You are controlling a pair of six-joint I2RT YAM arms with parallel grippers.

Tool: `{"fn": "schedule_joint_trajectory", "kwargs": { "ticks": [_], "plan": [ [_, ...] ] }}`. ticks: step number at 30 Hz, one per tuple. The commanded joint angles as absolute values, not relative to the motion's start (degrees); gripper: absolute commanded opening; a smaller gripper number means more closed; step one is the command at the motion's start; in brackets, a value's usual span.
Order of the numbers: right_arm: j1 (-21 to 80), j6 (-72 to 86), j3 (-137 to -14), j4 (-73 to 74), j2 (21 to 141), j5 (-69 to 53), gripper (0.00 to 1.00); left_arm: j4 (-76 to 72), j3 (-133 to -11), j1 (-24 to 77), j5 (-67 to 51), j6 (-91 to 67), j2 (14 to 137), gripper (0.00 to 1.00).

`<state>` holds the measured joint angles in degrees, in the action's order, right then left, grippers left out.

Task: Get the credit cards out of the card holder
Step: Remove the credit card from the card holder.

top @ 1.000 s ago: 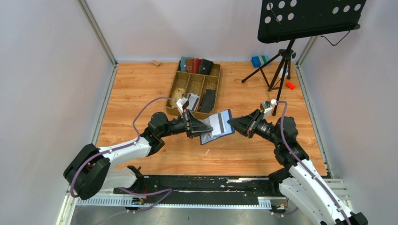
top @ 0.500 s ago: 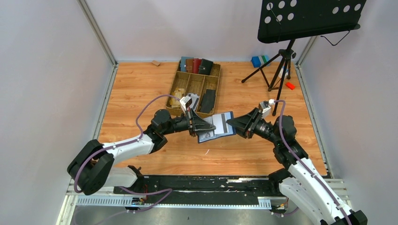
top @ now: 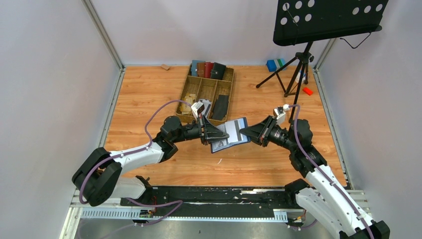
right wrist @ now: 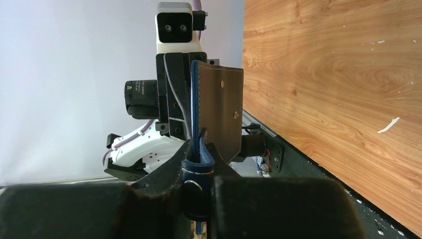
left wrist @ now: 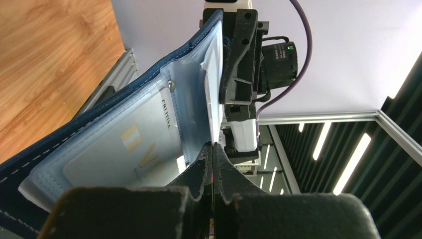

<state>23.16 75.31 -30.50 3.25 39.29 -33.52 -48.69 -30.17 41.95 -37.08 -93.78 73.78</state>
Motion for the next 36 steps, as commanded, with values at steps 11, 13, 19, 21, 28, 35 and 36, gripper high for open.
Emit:
{"fn": "schedule_joint_trajectory", "kwargs": {
  "ticks": [11,13,19,21,28,35,36],
  "plan": [
    [22.9,76.8,-32.3,0.9,39.1,-33.1,0.00,-51.6,-30.3,41.1,-39.3,-93.0,73.3,0.02],
    [22.9,76.9,-32.5,0.7,39.2,-33.3,0.00,-51.7,-30.6,41.1,-39.3,-92.9,73.4,0.13],
    [23.0,78.0,-32.1,0.5,39.8,-35.2,0.00,-52.2,-31.8,41.2,-38.9,-92.2,74.5,0.36],
    [23.0,78.3,-32.0,-0.3,39.6,-35.3,0.00,-53.7,-31.9,41.3,-39.0,-92.8,75.4,0.35],
    [23.0,78.6,-32.5,-0.8,39.3,-35.1,0.00,-61.2,-30.7,41.4,-38.7,-97.0,78.7,0.12],
    [22.2,78.4,-32.2,5.9,35.3,-30.0,0.00,-66.8,-27.3,41.2,-37.5,-99.9,78.8,0.02],
    [22.0,78.7,-31.7,6.0,34.7,-29.9,0.00,-66.6,-26.9,41.2,-37.4,-99.9,78.5,0.02]
  ]
}}
